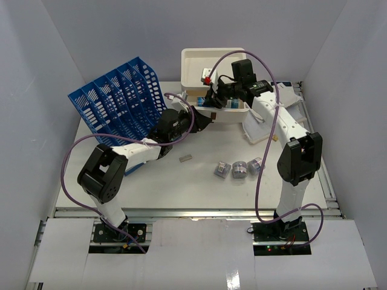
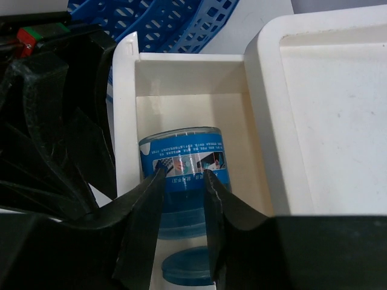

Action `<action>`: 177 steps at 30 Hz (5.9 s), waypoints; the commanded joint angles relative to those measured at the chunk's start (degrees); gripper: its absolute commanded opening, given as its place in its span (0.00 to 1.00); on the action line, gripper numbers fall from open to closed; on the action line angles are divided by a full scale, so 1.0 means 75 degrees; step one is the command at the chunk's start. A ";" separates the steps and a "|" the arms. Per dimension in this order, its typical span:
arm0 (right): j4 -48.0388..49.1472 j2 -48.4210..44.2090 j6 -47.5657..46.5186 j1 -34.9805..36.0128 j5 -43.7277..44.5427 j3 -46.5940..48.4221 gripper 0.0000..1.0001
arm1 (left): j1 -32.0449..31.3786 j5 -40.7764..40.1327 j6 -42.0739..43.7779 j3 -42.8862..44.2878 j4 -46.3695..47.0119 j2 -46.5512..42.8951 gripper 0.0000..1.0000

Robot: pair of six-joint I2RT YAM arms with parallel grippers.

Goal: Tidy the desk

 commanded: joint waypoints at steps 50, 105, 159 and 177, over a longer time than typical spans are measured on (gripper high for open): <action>-0.1983 0.1202 -0.1428 -0.0313 0.0583 0.2277 0.28 | 0.0057 -0.0240 0.0568 0.1540 0.0527 0.1345 0.52; -0.2359 0.0914 -0.0201 -0.0019 -0.0880 0.1793 0.37 | 0.0198 -0.0684 0.1396 0.3491 0.0900 0.2408 0.51; 0.1269 -0.5618 0.2158 -0.1294 -0.1082 -0.6218 0.91 | 0.0150 -0.1005 0.2562 0.1949 -0.1050 0.1665 0.65; 0.1485 -0.5950 0.2401 -0.1706 -0.1583 -0.6674 0.91 | -0.0236 -0.3075 0.2236 0.3337 -0.1270 0.2576 0.37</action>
